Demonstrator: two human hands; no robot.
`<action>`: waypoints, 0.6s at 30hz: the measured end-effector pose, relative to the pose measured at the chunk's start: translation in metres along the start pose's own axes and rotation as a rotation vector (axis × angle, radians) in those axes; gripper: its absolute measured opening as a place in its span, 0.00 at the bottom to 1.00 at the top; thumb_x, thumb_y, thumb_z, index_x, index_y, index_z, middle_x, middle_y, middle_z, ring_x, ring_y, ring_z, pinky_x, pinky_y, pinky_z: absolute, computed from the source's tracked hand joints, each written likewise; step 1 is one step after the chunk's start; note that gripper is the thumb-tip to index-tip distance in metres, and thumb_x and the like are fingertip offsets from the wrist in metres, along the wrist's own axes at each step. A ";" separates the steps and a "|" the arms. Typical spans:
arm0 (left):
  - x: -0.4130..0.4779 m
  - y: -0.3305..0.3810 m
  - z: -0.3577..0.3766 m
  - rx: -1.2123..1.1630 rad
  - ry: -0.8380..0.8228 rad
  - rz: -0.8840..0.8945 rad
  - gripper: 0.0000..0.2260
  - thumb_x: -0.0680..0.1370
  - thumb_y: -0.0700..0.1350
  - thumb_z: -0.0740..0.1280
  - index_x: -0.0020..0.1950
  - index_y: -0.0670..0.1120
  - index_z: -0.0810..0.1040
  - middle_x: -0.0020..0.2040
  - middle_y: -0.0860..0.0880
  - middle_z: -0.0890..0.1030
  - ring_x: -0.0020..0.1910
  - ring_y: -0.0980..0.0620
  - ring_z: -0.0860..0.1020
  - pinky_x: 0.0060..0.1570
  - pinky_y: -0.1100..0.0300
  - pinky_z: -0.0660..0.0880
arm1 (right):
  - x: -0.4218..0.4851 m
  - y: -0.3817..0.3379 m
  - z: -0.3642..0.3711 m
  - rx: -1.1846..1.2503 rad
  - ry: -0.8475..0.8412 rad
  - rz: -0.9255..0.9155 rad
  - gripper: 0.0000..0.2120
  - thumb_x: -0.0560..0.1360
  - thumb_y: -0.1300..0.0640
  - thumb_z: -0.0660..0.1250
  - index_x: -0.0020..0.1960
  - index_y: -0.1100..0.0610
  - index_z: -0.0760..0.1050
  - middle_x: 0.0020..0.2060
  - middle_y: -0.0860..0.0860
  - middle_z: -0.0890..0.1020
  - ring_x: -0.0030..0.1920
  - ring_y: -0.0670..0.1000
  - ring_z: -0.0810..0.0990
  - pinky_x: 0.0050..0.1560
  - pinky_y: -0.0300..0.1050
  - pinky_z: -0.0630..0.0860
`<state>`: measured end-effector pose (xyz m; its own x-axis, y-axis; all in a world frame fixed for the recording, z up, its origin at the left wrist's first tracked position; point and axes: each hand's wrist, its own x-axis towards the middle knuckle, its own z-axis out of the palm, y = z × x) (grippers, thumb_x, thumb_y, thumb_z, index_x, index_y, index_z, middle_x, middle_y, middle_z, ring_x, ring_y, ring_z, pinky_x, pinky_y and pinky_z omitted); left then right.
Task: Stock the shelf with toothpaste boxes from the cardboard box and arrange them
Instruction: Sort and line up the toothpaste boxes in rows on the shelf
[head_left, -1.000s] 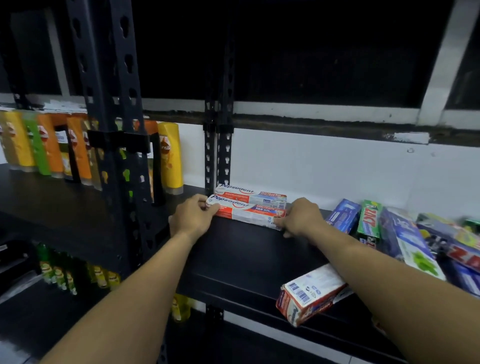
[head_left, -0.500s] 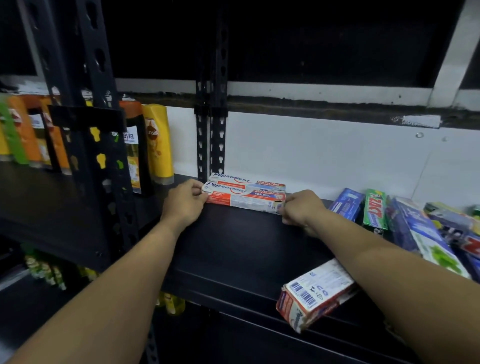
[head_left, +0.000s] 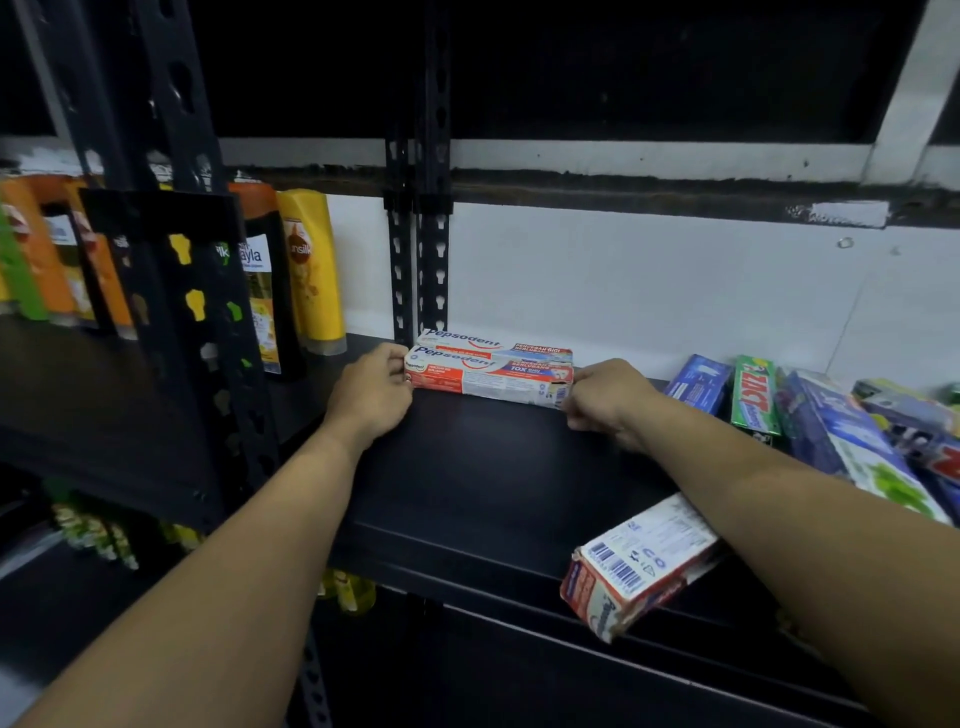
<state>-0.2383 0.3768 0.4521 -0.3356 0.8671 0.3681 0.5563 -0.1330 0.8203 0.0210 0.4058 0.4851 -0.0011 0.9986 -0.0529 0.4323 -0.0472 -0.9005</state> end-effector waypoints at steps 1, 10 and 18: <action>0.001 0.000 0.001 -0.006 0.001 0.005 0.16 0.75 0.32 0.66 0.59 0.47 0.76 0.54 0.52 0.81 0.51 0.55 0.81 0.61 0.57 0.75 | 0.000 0.000 0.000 0.003 -0.002 0.003 0.18 0.62 0.66 0.62 0.49 0.60 0.82 0.44 0.55 0.86 0.40 0.55 0.85 0.46 0.57 0.83; 0.002 0.000 0.001 -0.032 0.006 -0.009 0.19 0.72 0.31 0.63 0.59 0.48 0.76 0.57 0.50 0.83 0.52 0.56 0.82 0.63 0.53 0.76 | 0.000 -0.001 -0.001 -0.007 -0.004 0.006 0.17 0.65 0.67 0.61 0.50 0.60 0.82 0.45 0.55 0.85 0.42 0.55 0.85 0.46 0.55 0.83; -0.001 0.005 -0.004 0.021 0.056 -0.060 0.21 0.73 0.39 0.68 0.66 0.48 0.75 0.64 0.52 0.80 0.54 0.60 0.78 0.63 0.57 0.74 | -0.027 -0.020 -0.016 -0.134 -0.083 -0.009 0.10 0.69 0.70 0.67 0.50 0.66 0.78 0.35 0.59 0.79 0.34 0.56 0.79 0.48 0.51 0.82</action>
<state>-0.2378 0.3737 0.4579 -0.4108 0.8447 0.3432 0.5492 -0.0713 0.8326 0.0262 0.3804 0.5115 -0.0777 0.9933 -0.0859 0.5480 -0.0295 -0.8360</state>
